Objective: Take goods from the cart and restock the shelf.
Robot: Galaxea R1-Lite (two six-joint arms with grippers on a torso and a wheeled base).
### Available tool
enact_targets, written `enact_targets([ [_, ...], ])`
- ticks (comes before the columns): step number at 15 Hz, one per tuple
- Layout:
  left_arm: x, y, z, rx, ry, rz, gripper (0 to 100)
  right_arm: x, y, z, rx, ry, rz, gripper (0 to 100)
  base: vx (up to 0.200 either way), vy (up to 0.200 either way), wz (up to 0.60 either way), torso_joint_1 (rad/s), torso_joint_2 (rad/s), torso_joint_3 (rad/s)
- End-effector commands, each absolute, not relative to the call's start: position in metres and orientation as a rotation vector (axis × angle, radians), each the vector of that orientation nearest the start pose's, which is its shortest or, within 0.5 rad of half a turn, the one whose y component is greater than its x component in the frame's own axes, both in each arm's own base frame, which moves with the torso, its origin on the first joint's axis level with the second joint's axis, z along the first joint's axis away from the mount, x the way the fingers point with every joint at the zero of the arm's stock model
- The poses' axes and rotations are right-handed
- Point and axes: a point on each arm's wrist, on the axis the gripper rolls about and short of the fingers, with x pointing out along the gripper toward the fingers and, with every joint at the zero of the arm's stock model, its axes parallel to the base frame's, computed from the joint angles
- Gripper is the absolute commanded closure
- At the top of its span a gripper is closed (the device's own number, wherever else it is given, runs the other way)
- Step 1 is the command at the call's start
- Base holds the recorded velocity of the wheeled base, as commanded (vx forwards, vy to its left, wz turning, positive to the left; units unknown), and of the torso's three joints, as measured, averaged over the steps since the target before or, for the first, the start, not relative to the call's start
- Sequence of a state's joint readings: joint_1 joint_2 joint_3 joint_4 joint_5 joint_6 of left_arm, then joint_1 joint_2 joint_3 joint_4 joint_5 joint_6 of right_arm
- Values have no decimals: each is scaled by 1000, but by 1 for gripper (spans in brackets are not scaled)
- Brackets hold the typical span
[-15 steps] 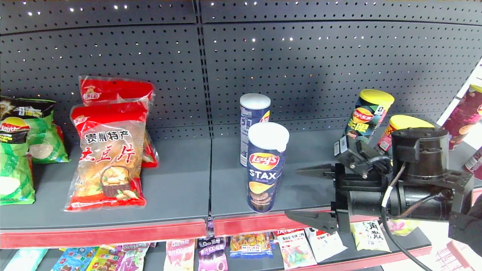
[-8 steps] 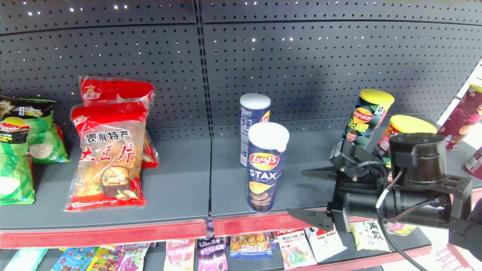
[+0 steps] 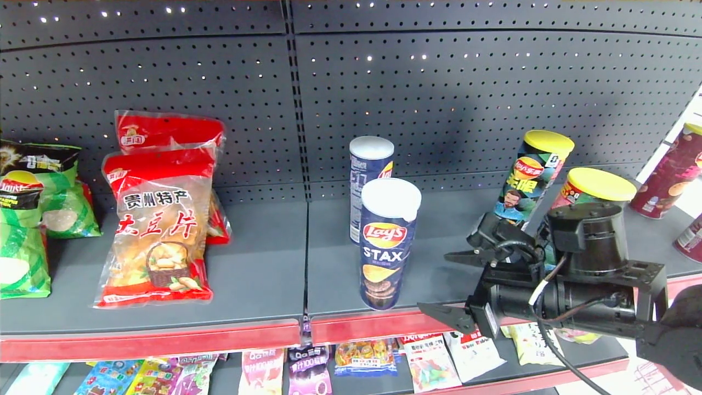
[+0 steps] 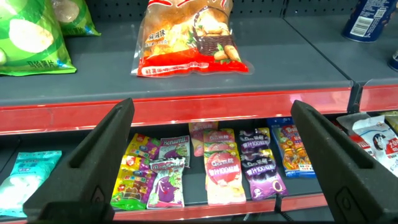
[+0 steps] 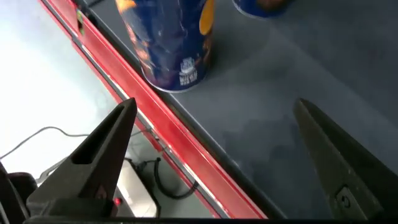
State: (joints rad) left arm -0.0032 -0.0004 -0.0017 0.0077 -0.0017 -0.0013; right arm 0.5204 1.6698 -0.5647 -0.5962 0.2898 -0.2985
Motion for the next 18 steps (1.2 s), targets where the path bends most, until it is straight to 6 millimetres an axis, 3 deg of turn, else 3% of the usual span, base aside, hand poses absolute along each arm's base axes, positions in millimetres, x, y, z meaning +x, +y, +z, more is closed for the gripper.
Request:
enact_targets([
  [1,-23,0,75,-2,6,-5,0,229,145,120,-344,418,881,0,0,0,0,0,0,0],
  [7,-23,0,75,-2,6,-5,0,235,151,111,-349,445,892,0,0,0,0,0,0,0],
  [11,-23,0,75,-2,6,-5,0,245,162,115,-348,414,900,0,0,0,0,0,0,0],
  [18,-23,0,75,-2,6,-5,0,247,170,112,-362,416,890,0,0,0,0,0,0,0],
])
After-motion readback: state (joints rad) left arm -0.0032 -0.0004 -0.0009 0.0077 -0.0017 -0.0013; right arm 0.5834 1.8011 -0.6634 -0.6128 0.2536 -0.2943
